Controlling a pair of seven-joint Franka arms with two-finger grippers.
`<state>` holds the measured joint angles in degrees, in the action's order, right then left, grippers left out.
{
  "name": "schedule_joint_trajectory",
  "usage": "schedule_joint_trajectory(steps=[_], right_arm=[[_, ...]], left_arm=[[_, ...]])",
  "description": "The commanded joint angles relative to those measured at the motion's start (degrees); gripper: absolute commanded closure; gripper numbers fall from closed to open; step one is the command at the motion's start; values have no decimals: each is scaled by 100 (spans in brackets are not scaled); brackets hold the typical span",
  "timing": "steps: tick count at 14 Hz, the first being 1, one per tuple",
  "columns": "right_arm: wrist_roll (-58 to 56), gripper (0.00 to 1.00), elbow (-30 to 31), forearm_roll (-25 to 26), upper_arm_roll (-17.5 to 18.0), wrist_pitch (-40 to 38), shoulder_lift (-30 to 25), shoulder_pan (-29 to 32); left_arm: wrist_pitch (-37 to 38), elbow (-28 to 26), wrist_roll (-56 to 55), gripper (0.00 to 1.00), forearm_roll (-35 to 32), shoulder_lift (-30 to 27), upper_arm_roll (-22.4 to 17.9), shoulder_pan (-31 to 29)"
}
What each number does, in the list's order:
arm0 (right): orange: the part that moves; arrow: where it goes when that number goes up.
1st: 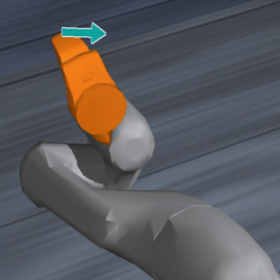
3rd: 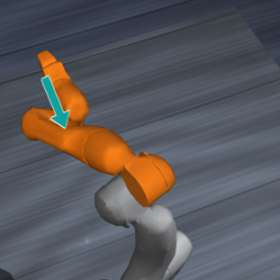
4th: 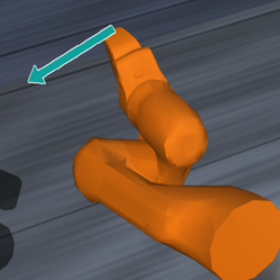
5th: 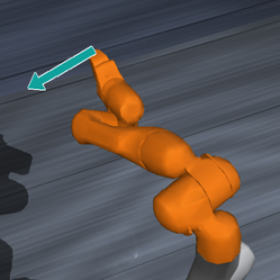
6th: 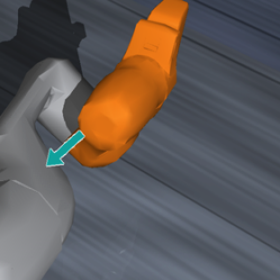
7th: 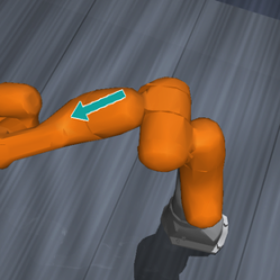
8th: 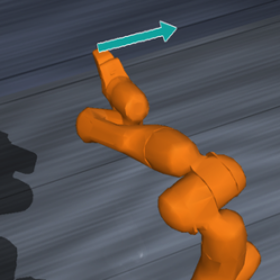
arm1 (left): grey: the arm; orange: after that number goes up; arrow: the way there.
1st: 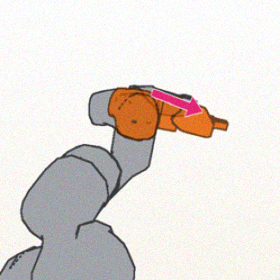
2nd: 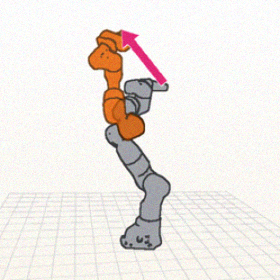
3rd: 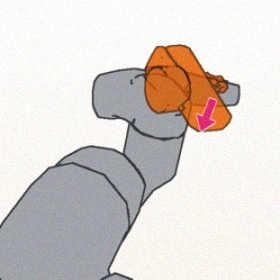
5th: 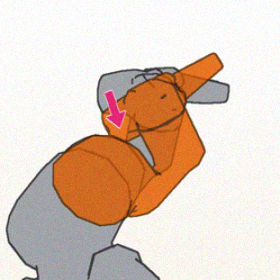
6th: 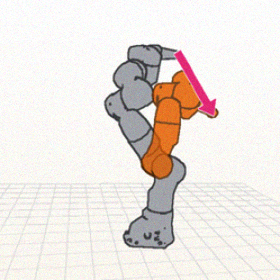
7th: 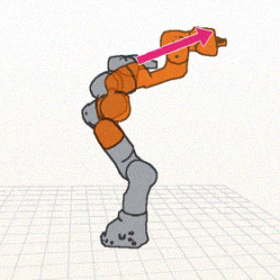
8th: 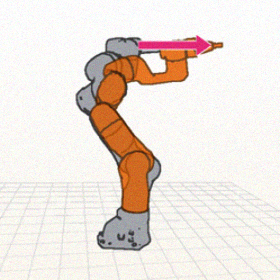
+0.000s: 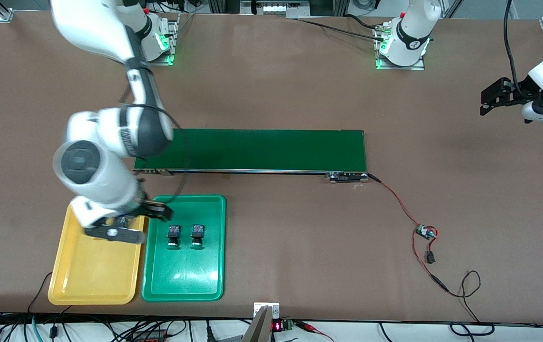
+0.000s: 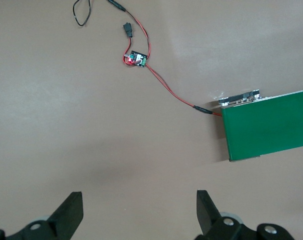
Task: Sort buttons by color to trays
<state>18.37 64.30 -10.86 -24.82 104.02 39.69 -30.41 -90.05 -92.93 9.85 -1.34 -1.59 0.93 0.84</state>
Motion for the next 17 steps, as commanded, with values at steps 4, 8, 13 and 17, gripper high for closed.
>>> schedule_joint_trajectory(steps=[4, 8, 13, 17], right_arm=[[-1851, 0, 417, 58, 654, -1233, -1444, 1808], [-2066, 0, 1048, 521, 1003, -1472, -2288, 2256], [-2074, 0, 1173, 1112, 2465, -1620, -2711, 3401], [-2101, 0, 1462, 1112, 2001, -1841, -2966, 3174]], left_arm=[[120, 161, -53, 0, -42, 62, 22, 13], [120, 161, -53, 0, -42, 62, 22, 13], [120, 161, -62, 0, -42, 62, 22, 13], [120, 161, -53, 0, -42, 62, 22, 13]])
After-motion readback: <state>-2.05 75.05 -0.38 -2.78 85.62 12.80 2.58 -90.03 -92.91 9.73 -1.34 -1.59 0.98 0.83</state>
